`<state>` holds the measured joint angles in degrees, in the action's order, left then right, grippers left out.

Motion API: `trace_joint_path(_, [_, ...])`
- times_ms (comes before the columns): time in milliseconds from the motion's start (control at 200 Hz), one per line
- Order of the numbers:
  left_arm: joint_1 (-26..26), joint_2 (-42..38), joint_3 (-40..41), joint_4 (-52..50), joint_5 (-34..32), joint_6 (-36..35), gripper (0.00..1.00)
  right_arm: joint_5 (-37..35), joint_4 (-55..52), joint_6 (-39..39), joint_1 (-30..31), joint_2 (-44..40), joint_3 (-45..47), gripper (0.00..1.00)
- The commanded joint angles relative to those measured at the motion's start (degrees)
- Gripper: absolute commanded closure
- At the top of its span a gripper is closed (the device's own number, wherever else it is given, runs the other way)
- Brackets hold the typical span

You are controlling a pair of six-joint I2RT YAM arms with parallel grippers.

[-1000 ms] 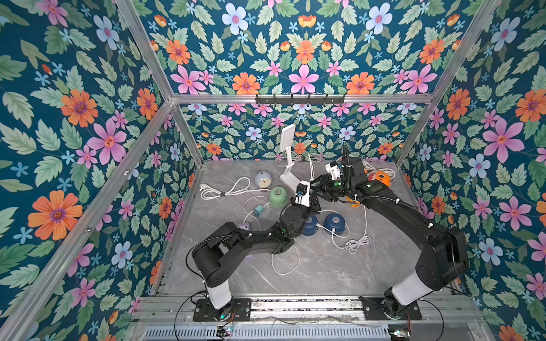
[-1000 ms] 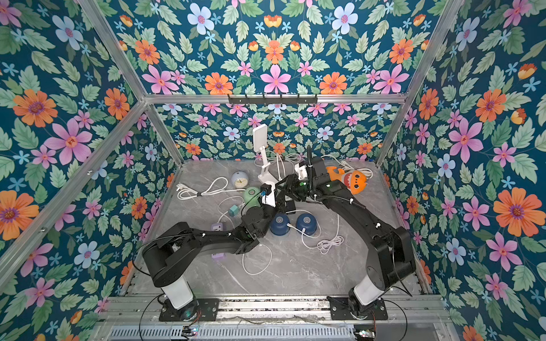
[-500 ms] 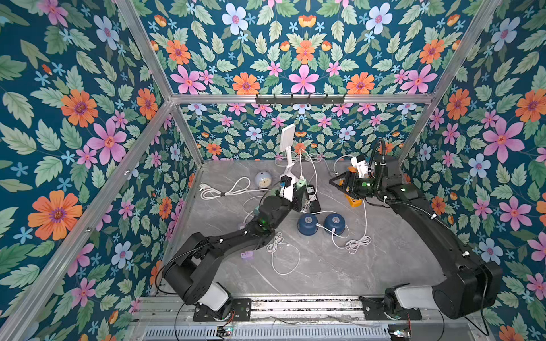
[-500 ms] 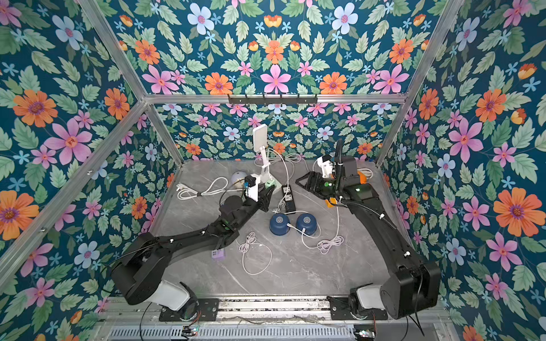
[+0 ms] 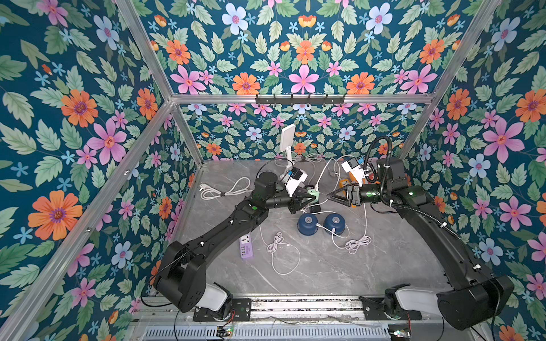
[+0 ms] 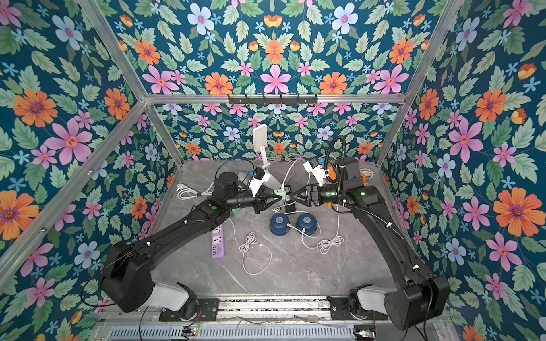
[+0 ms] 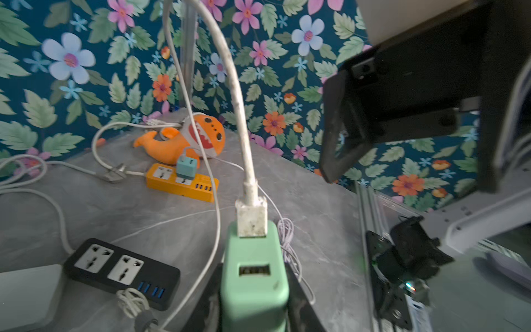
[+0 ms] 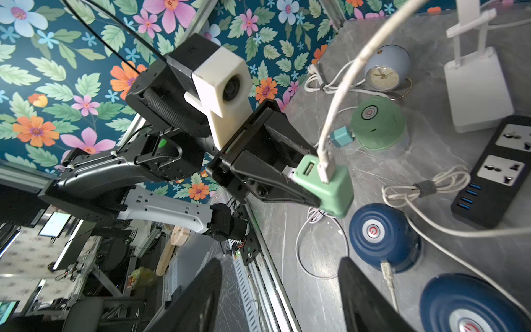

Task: Charge the cordless meat grinders
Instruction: Pick up the plug from the center of the board.

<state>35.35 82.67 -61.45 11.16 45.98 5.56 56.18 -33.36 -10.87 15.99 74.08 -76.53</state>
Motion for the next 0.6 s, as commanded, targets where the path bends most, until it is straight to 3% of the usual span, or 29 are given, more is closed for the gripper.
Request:
trace_joint_path(0, [-0.2,-0.7,-1.4,-5.3,9.0,-1.2,1.0,3.9,0.5,3.1,0.4,0.7,-0.4,0.34])
trace_joint_path(345, [-0.9,-0.3,-3.5,-3.1,15.4,2.6,1.0,3.2,-1.9,5.8,5.5,4.4,-2.9,0.42])
trace_joint_path(595, [-1.6,-1.1,-2.9,-0.8,18.6,5.4,1.0,4.1,-0.8,5.1,5.7,4.0,-2.1,0.47])
